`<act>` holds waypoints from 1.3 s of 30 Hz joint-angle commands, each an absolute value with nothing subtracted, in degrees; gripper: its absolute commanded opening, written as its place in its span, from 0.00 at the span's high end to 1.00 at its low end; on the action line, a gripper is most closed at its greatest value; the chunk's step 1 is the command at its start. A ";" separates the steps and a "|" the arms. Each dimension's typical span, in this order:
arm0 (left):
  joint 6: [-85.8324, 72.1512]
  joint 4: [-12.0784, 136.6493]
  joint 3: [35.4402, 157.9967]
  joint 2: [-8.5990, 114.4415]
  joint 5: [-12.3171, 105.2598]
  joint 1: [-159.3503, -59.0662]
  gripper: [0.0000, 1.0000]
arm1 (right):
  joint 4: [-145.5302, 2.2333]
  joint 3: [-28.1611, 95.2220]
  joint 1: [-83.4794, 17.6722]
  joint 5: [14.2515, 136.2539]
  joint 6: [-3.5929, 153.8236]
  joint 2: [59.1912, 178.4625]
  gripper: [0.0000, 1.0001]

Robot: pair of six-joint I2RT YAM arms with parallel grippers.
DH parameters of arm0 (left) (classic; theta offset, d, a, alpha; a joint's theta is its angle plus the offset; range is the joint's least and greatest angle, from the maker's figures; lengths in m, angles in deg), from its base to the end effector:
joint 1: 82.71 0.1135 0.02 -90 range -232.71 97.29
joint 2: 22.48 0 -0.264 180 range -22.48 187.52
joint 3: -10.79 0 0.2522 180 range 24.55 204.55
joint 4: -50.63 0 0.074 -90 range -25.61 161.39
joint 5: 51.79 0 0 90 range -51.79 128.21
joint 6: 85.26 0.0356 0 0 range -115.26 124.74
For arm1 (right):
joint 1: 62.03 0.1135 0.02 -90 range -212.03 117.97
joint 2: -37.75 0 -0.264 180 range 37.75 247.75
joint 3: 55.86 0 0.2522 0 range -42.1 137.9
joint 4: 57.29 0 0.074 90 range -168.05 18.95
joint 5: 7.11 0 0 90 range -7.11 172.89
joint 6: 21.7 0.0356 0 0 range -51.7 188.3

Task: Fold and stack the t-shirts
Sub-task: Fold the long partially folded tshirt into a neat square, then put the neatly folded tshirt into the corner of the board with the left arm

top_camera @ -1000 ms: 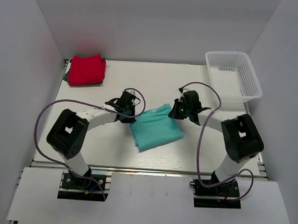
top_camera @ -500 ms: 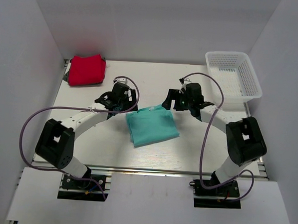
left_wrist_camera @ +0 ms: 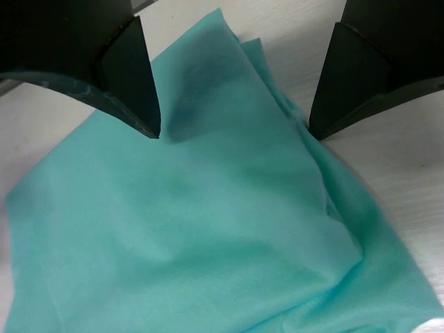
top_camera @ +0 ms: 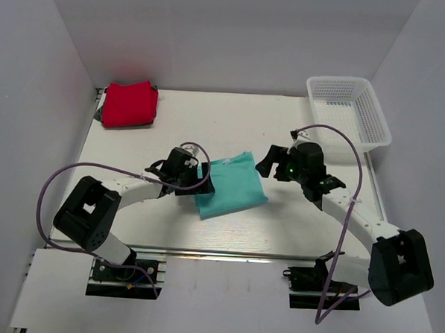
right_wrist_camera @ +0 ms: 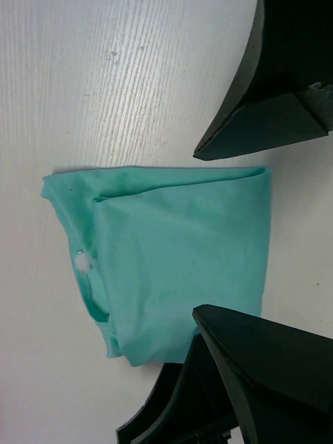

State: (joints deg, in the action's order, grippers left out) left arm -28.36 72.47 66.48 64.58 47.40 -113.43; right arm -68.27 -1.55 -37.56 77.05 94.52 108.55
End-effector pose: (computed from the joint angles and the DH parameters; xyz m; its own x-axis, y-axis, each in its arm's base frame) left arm 0.2440 -0.1516 0.1585 -0.8970 -0.0940 -0.4318 0.1154 0.8934 -0.4342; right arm 0.2461 0.1160 0.2408 -0.5950 0.2121 -0.7752 -0.2579 0.8632 0.4341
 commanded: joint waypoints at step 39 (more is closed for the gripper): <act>25.64 82.42 122.36 88.78 -0.19 -102.84 1.00 | -75.36 -2.12 -37.86 93.88 92.91 102.69 0.10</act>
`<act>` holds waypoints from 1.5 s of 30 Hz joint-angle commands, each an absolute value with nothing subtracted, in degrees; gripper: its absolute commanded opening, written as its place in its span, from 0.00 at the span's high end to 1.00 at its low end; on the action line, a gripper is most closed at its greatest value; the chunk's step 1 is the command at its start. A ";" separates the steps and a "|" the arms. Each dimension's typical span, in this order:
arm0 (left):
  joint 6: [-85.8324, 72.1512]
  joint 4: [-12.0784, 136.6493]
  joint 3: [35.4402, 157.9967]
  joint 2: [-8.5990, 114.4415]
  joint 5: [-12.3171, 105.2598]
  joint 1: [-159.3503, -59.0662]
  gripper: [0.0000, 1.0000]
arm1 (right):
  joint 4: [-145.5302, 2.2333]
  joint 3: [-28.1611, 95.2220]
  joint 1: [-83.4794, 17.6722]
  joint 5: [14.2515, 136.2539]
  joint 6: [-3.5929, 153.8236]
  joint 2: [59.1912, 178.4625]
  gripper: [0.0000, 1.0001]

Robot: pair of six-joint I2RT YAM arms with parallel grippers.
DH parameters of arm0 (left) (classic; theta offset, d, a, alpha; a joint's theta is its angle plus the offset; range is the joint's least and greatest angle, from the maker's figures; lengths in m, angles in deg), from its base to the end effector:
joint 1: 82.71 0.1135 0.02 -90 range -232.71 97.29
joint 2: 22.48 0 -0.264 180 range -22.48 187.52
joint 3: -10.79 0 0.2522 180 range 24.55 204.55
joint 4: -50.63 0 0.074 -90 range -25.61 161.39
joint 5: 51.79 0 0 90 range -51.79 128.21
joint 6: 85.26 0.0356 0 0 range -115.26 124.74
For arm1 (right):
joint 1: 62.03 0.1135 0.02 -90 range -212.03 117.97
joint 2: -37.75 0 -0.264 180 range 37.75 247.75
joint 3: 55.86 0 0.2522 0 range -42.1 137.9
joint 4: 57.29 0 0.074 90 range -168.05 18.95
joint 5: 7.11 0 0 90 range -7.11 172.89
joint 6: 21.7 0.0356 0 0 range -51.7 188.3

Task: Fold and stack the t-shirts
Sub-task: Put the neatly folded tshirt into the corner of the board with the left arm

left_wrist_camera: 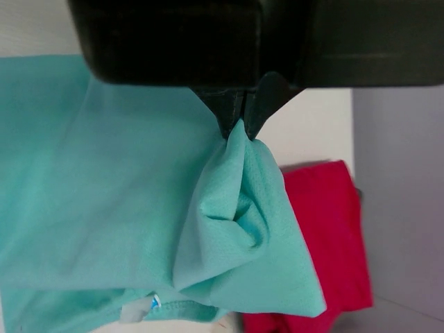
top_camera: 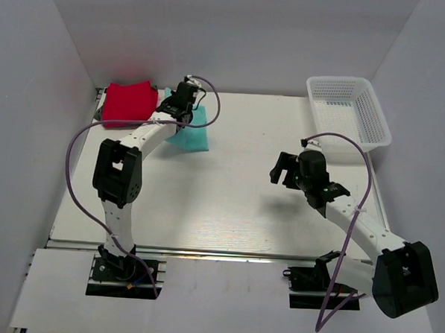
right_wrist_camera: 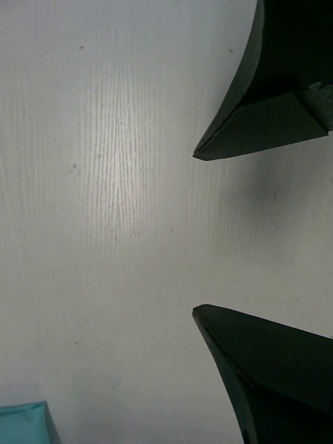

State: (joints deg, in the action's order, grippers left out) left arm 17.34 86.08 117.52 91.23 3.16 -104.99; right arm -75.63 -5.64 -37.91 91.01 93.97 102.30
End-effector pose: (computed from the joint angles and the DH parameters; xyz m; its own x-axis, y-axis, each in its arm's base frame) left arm 0.4266 -0.1527 0.2550 -0.6271 0.4499 -0.6358 0.0563 0.8403 0.5391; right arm 0.2237 0.0947 0.2305 -0.5723 0.2136 -0.7917 -0.0534 0.9537 0.2959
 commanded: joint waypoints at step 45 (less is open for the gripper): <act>35.85 70.45 149.79 111.72 5.34 -79.90 1.00 | -77.64 11.60 -37.68 88.08 96.69 122.64 0.10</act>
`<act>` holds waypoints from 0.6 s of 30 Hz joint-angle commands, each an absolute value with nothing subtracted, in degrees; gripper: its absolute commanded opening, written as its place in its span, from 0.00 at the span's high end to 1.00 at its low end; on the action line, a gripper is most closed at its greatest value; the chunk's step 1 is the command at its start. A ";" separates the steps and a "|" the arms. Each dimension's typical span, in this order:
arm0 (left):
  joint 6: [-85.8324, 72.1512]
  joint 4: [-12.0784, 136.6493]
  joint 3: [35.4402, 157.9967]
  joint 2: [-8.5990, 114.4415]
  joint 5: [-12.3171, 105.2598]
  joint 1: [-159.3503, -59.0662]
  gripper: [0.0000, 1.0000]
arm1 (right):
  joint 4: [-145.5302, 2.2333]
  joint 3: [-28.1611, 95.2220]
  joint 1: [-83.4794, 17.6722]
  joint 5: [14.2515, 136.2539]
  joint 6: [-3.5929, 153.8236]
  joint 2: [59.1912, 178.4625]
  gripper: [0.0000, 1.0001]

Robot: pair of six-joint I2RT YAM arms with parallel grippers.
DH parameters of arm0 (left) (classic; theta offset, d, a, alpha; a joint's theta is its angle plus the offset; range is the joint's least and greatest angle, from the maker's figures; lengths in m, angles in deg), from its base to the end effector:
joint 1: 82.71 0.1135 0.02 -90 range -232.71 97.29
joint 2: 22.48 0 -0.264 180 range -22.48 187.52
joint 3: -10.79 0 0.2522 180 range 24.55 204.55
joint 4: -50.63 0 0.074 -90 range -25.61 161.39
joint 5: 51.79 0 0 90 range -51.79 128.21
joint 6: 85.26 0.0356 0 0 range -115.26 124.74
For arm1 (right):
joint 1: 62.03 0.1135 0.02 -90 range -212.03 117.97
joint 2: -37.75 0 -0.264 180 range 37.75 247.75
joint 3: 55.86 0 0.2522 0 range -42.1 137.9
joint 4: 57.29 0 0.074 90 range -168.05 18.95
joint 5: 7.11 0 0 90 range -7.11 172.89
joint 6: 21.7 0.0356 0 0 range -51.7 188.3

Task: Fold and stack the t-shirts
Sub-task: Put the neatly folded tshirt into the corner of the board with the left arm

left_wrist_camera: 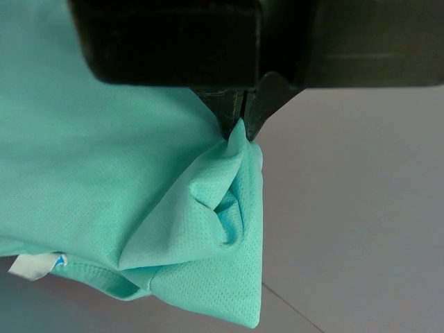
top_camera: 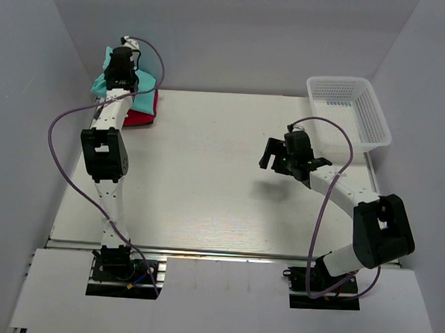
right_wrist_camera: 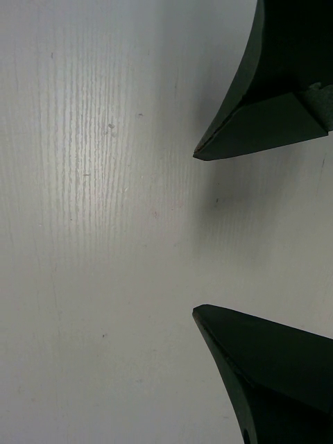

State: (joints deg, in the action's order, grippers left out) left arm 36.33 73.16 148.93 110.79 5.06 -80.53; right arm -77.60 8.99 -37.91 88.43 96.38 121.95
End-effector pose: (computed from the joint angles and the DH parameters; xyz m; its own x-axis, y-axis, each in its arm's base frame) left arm 0.5500 0.0404 0.2956 -0.5477 0.4180 -0.7248 -0.3119 0.7018 0.6405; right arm 0.2894 0.1258 0.2227 -0.6735 0.2118 -0.7082 -0.0248 0.9511 0.3080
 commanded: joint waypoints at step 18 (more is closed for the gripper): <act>24.64 79.22 151.02 107.25 7.59 -80.60 0.00 | -77.74 10.99 -37.51 85.53 95.63 121.33 0.10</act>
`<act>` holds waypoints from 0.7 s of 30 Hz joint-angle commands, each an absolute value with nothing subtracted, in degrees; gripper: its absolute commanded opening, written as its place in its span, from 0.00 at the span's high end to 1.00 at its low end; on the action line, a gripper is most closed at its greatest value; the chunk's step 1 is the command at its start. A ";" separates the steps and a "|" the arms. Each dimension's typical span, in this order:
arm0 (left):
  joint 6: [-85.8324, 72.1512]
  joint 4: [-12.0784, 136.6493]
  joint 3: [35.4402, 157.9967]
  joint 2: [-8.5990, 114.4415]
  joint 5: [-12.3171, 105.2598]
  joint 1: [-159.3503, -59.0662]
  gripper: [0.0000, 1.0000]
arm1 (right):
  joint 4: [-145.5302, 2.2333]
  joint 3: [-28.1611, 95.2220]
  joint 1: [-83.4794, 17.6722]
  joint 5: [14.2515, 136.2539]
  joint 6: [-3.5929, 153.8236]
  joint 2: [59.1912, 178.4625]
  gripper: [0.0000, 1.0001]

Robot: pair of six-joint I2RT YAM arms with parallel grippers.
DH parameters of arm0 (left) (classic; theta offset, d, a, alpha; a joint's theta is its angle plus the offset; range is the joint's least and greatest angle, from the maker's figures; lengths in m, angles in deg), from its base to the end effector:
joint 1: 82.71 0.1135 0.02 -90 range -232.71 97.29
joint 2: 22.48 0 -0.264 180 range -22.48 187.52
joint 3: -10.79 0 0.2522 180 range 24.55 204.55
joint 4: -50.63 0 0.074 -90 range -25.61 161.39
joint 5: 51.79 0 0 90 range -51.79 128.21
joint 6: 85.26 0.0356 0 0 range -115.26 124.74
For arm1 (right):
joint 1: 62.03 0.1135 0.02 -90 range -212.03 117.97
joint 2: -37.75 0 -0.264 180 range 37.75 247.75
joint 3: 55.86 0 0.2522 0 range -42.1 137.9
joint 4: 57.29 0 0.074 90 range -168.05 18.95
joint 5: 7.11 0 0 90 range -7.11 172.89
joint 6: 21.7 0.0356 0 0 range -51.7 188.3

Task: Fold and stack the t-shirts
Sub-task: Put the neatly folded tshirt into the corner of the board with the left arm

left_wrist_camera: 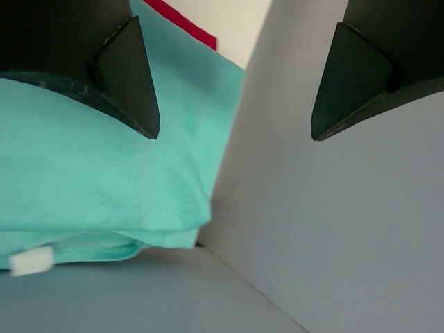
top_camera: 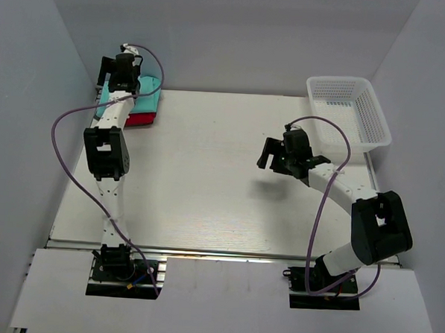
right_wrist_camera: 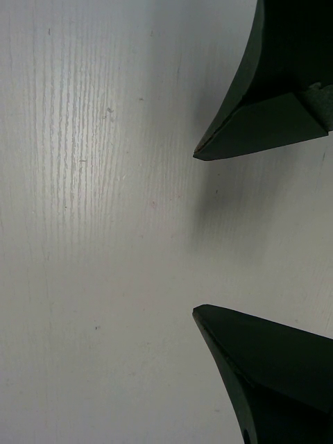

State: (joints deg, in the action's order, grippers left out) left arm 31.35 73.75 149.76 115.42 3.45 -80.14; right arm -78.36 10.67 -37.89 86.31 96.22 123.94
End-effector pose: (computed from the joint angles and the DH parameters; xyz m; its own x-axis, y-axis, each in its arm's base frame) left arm 0.5623 0.0456 0.2564 -0.5883 0.3419 -0.7328 -0.3369 0.7201 0.6065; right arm 0.2956 0.1301 0.2206 -0.6980 0.1994 -0.6878 -0.0455 0.9462 0.3204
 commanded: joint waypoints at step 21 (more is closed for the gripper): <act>-13.98 86.02 84.25 54.79 33.47 -106.13 0.00 | -73.25 -9.49 -37.68 79.73 93.53 96.20 0.10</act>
State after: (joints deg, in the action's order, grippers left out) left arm -9.33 88.29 89.83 60.49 32.04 -100.45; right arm -74.17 -7.97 -37.87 79.84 94.96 98.85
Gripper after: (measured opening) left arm 0.998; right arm 0.902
